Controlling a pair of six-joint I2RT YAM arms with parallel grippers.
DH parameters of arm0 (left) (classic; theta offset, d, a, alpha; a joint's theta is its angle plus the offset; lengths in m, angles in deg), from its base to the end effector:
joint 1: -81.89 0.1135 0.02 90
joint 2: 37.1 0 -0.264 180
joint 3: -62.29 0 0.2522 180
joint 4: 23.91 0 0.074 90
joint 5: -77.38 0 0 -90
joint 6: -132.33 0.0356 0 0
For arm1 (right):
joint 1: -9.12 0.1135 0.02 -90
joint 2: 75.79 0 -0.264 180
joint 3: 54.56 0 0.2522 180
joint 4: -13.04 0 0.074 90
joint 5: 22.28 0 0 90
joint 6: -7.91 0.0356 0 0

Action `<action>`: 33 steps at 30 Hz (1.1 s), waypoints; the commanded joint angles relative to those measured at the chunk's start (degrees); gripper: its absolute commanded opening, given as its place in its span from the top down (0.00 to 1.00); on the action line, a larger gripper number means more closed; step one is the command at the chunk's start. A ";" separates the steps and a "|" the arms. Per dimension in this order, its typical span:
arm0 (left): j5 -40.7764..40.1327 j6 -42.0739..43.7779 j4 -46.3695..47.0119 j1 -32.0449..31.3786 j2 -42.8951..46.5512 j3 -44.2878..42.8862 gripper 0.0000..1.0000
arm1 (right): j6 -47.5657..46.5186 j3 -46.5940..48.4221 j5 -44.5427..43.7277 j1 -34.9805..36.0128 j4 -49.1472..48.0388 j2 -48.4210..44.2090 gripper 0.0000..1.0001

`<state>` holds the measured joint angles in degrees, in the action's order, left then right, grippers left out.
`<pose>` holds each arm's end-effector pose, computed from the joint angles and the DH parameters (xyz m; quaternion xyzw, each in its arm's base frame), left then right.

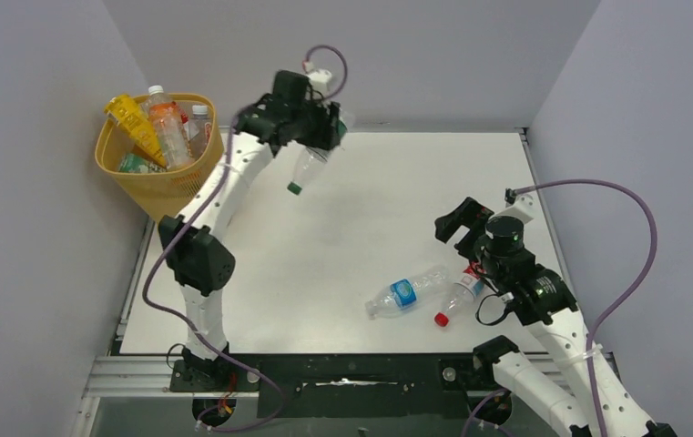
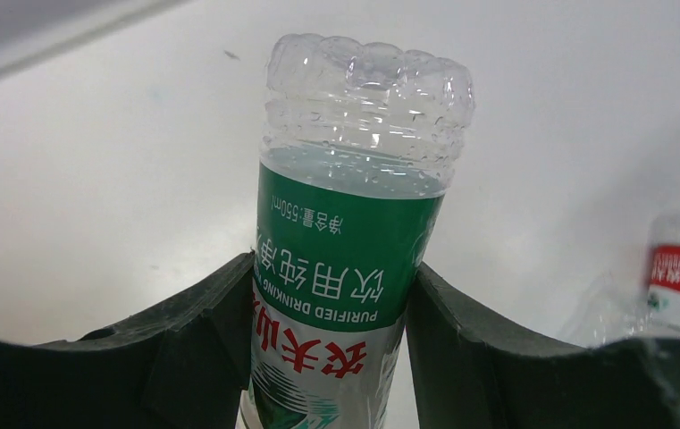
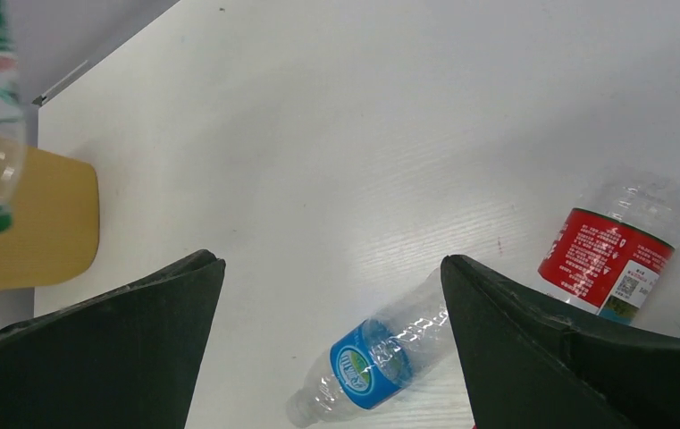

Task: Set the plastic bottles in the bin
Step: Pick up the plastic bottle at the center of the board, then place the plastic bottle in the trash bin.

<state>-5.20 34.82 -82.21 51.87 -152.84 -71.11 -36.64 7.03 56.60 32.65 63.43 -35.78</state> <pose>0.3942 -0.2331 0.3566 0.2035 0.8840 -0.1897 0.3756 0.1382 0.0527 0.3235 0.2113 0.8317 0.2181 0.4648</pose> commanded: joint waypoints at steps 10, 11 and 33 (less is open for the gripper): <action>-1.19 -0.03 6.90 27.77 22.18 -8.48 0.52 | -1.38 1.47 5.38 -0.67 -6.40 5.23 0.02; -1.48 -0.20 8.83 30.13 23.78 -6.84 0.52 | -1.31 1.36 5.78 -0.60 -6.93 5.44 0.02; -8.27 -7.08 44.65 48.30 38.32 29.77 0.53 | -0.69 -0.51 9.91 -0.63 -9.38 8.33 0.02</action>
<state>-12.28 29.83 -51.02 99.86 -118.31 -45.10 -37.67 6.99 66.26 32.35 56.94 -26.55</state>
